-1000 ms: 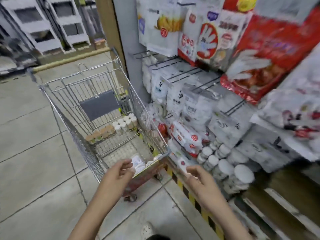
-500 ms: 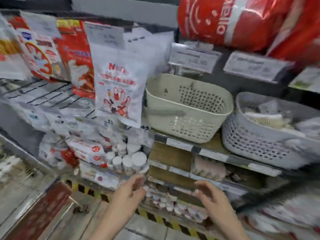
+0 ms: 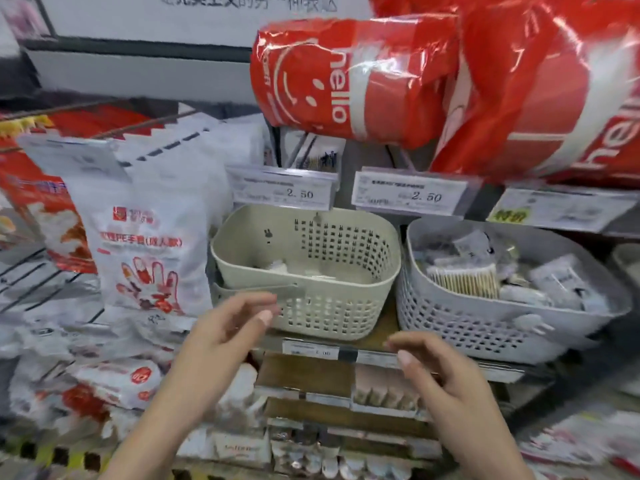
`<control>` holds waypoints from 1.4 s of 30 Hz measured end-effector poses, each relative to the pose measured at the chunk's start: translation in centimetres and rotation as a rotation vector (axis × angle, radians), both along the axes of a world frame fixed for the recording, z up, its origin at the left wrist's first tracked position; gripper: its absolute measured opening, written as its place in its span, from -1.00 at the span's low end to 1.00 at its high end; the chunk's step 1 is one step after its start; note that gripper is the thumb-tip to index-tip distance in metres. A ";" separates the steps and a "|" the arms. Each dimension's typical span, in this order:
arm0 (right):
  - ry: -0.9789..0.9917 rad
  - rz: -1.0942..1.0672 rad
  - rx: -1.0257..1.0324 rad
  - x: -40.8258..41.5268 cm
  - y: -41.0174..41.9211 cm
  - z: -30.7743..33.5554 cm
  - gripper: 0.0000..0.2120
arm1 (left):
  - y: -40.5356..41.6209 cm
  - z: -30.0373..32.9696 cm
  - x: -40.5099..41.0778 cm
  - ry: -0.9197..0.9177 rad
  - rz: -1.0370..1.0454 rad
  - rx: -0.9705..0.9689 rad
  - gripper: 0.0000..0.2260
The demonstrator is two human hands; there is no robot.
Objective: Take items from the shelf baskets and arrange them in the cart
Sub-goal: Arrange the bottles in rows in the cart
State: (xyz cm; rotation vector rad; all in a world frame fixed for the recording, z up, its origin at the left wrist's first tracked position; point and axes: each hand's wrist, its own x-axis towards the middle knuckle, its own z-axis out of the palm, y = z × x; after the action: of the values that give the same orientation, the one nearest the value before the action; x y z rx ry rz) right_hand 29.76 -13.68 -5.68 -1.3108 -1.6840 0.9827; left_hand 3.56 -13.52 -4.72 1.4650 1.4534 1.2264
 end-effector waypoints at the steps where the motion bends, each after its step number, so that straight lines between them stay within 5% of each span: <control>1: 0.002 -0.001 0.033 -0.4 0.7 0.7 -0.77 | 1.0 1.1 -0.3 0.009 -0.017 0.056 -0.82; 5: -0.002 -0.016 0.180 -2.2 3.7 3.2 -0.85 | 5.4 4.1 -1.3 0.153 -0.086 0.160 -0.79; 11: -0.131 0.088 0.224 -4.6 10.0 4.2 -0.88 | 12.7 4.6 -2.7 0.402 -0.283 -0.027 -0.83; 17: -0.446 0.267 0.026 -6.4 16.6 3.6 -0.87 | 18.3 3.1 -2.3 0.613 -0.505 -0.259 -0.82; 24: -1.003 0.446 -0.296 -9.0 21.0 2.2 -0.56 | 22.8 -0.8 0.5 0.911 -0.760 -0.455 -0.66; 29: -0.972 0.501 -0.476 -9.1 21.5 1.2 -0.58 | 23.6 -2.4 0.8 1.019 -0.844 -0.580 -0.56; 42: -0.936 0.591 -0.472 -9.1 21.6 0.7 -0.51 | 23.8 -1.9 0.7 0.936 -0.799 -0.779 -0.55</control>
State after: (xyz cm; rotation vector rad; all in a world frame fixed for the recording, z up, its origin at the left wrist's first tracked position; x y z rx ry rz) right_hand 20.70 7.93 -5.02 -1.7858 -2.7827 1.2449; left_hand 4.23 10.23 -6.61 1.7801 1.3581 -0.5578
